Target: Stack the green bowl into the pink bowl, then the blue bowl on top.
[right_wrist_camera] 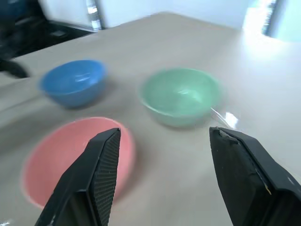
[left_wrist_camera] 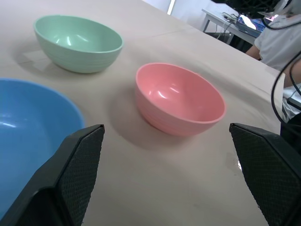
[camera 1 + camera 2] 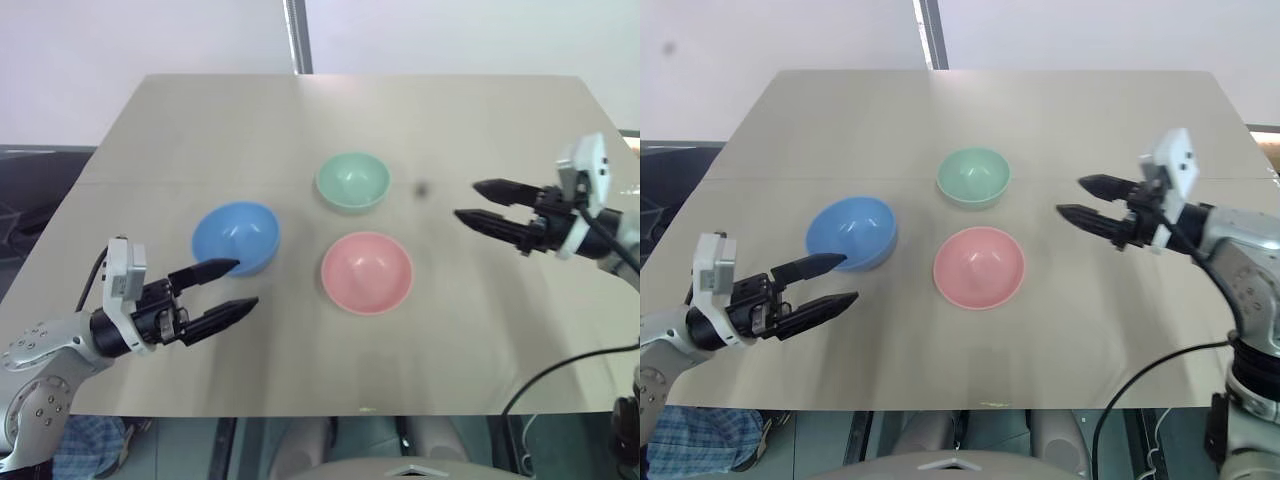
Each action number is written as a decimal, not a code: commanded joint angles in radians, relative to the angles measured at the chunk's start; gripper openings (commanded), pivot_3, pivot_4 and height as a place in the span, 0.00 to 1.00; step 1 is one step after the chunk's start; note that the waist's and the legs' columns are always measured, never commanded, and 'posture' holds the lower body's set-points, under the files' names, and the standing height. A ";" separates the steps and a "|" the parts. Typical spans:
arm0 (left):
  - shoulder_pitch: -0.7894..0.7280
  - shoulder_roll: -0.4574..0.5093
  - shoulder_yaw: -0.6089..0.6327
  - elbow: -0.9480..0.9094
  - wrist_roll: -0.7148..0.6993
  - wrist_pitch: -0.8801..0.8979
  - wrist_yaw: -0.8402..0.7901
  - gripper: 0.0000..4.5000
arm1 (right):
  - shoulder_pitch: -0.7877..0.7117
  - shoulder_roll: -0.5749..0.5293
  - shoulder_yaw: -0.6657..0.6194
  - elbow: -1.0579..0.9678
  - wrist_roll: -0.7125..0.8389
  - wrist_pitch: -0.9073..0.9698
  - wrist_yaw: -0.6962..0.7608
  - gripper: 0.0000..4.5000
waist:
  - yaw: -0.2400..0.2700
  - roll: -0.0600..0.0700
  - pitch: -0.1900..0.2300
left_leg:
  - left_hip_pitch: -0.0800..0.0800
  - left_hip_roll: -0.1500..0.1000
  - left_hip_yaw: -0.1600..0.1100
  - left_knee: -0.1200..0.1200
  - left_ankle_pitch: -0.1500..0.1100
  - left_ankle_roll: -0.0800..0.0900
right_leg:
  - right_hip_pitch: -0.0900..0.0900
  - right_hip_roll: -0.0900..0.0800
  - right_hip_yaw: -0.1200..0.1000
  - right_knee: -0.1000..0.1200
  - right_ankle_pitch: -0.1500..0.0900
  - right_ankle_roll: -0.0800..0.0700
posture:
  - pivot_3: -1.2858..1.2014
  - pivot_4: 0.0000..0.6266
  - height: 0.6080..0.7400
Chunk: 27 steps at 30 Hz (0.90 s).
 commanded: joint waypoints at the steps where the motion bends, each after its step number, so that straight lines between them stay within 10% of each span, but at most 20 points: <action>1: -0.016 0.003 0.016 -0.002 -0.008 -0.001 0.013 1.00 | 0.101 -0.045 -0.068 -0.021 0.027 -0.048 0.007 0.74 | -0.001 0.000 0.000 | 0.000 0.000 0.000 0.000 0.000 0.000 | 0.000 0.000 0.000 0.000 0.000 0.000 | 0.52 0.24 1.00; 5: -0.024 0.007 0.015 0.003 0.002 0.000 0.025 1.00 | 0.204 -0.076 -0.079 -0.049 0.043 -0.079 0.010 0.96 | -0.005 0.000 0.000 | 0.001 0.000 0.001 0.000 0.000 0.000 | 0.000 0.000 0.001 0.001 0.000 0.000 | 0.52 0.24 1.00; 27: -0.031 -0.019 0.074 0.008 -0.069 0.014 0.047 1.00 | 0.112 -0.131 0.186 0.041 -0.081 -0.309 -0.027 0.96 | -0.004 0.000 0.000 | 0.001 0.000 0.001 0.001 0.000 0.000 | 0.001 0.001 0.001 0.001 0.000 0.000 | 0.52 0.24 1.00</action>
